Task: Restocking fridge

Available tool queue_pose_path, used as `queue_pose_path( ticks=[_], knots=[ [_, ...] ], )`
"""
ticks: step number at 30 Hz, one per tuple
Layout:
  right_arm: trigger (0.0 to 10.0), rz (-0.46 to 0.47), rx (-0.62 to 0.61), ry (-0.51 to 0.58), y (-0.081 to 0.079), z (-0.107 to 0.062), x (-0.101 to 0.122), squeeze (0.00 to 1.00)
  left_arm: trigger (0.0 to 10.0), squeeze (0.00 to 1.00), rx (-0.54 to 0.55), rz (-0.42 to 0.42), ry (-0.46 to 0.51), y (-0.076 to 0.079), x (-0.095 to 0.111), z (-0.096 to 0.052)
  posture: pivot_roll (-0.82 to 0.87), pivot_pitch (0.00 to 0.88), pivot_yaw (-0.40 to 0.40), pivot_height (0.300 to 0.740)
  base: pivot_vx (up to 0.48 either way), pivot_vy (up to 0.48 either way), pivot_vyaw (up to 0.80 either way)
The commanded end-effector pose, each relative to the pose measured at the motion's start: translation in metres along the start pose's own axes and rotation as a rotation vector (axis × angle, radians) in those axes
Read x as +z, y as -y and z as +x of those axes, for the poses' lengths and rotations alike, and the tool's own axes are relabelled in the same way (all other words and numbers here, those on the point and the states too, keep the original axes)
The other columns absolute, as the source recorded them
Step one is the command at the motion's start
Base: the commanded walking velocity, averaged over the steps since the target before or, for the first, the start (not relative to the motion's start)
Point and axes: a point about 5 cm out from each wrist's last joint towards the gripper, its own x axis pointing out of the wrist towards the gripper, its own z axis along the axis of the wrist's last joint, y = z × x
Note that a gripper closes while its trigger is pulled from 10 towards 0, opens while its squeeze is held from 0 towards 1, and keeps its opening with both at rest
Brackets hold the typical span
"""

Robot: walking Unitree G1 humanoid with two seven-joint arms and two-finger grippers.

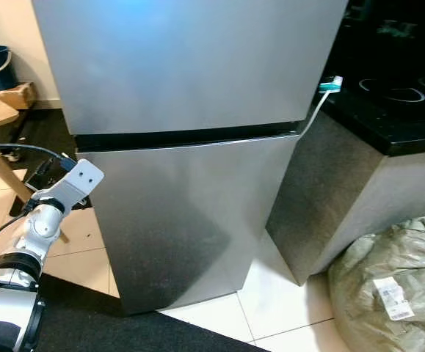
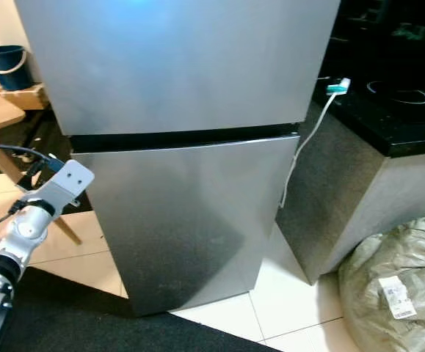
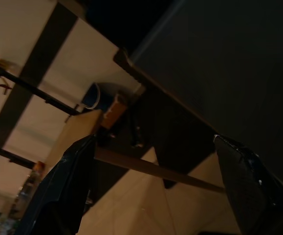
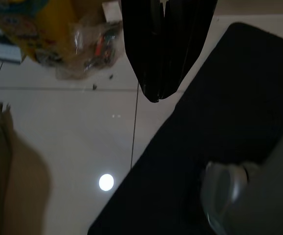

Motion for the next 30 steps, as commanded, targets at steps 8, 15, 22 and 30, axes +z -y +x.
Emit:
queue_pose_path(
  ticks=[8,15,22,30],
  knots=[
    [10.0,0.013,0.014,-0.015,-0.006,0.001,-0.006,0.00,10.0,0.00,-0.393,-0.237,-0.204,0.130,-0.038,-0.064,-0.06,0.000,-0.057,0.740,0.000,0.000,0.00],
    [10.0,-0.006,0.020,-0.014,-0.004,0.000,-0.004,0.00,10.0,0.00,-0.551,-0.503,-0.734,0.204,-0.101,-0.186,-0.06,0.000,-0.062,0.740,0.000,0.000,0.00],
    [10.0,-0.030,0.030,-0.023,-0.005,0.000,-0.005,0.00,10.0,0.00,-0.655,-0.493,-1.042,0.229,-0.123,-0.272,-0.05,0.000,-0.064,0.740,0.000,0.000,0.00],
    [10.0,-0.050,0.018,-0.009,-0.005,0.001,-0.001,0.00,10.0,0.00,-0.713,-0.405,-1.042,0.235,-0.118,-0.272,-0.03,0.000,-0.058,0.740,0.000,0.000,0.00]
  ],
)
